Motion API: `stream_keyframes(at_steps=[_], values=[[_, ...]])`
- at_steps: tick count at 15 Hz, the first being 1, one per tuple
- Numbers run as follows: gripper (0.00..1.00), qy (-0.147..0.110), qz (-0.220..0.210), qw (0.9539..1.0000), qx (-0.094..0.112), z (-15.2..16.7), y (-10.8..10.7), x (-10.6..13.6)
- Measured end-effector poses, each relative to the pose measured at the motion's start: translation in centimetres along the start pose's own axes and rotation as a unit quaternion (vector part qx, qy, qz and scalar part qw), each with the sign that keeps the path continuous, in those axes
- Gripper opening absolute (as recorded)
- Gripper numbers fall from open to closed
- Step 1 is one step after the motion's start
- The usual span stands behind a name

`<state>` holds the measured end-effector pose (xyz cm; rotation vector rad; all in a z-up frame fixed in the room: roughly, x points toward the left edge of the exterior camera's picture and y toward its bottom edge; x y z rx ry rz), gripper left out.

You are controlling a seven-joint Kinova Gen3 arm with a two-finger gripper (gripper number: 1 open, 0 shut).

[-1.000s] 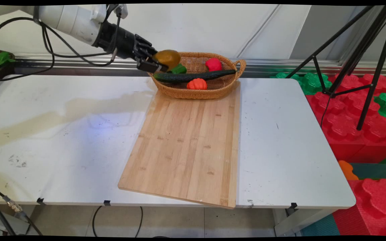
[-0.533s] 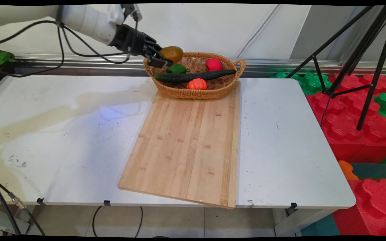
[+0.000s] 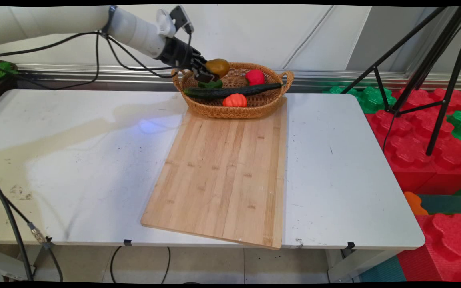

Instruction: Place the picked object in the vegetable basket

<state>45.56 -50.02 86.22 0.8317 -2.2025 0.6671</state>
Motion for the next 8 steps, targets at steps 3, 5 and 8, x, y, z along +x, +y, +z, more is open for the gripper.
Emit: stream_keyframes(at_steps=[3,5,8], values=[[0.0,-0.004,-0.003,1.0,0.004,2.2,-0.5,0.3],[0.0,-0.003,-0.004,1.0,0.005,3.4,-0.7,0.5],[1.0,0.002,-0.001,1.0,0.002,4.4,-0.9,0.8]])
